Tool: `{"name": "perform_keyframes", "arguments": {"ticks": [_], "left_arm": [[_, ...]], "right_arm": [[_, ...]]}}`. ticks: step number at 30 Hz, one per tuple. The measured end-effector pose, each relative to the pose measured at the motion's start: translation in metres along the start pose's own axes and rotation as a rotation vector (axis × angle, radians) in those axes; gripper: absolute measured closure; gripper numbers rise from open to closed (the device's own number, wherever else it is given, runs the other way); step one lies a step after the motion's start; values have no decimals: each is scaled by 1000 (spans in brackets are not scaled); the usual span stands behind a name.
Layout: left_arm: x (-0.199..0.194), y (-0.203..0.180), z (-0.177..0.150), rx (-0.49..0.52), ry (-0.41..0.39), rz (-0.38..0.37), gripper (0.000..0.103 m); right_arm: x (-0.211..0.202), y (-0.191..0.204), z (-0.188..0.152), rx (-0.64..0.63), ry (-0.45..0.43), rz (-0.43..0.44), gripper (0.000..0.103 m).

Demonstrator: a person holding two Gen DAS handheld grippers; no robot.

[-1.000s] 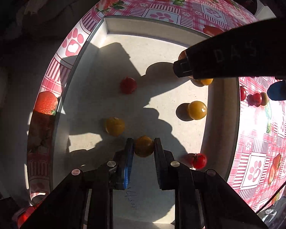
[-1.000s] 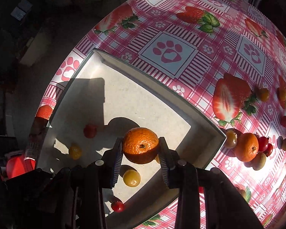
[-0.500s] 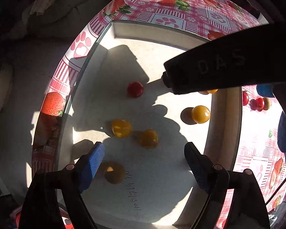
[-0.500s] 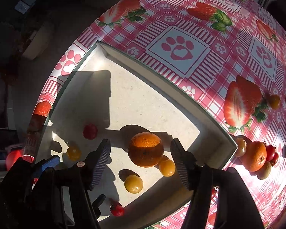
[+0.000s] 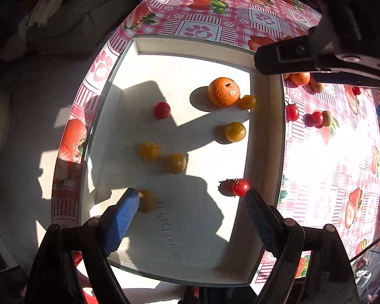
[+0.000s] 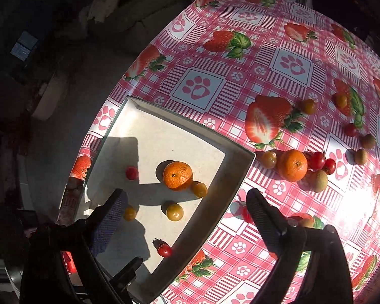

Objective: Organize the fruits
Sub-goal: 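Lift both grippers out of the tray back toward the fruit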

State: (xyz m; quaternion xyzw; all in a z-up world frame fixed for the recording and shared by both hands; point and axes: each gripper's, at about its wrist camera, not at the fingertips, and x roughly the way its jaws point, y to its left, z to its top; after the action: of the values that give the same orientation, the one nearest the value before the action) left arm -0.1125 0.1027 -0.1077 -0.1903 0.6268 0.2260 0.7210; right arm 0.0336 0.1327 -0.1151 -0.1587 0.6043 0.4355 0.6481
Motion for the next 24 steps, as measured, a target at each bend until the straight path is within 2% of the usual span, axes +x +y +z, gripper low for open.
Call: {"name": "perform_keyframes", "arguments": {"ticks": [4, 13, 18, 24], "left_arm": [[-8, -18, -6, 36, 7, 7, 16], [-14, -78, -2, 177, 24, -15, 16], [-11, -116, 15, 230, 31, -26, 16], [2, -161, 41, 282, 15, -22, 16]], "right_arm": [[-13, -39, -34, 96, 15, -38, 7], [-23, -126, -125, 372, 149, -117, 7], [-30, -164, -148, 450, 160, -132, 7], [-44, -202, -151, 508, 129, -135, 7]]}}
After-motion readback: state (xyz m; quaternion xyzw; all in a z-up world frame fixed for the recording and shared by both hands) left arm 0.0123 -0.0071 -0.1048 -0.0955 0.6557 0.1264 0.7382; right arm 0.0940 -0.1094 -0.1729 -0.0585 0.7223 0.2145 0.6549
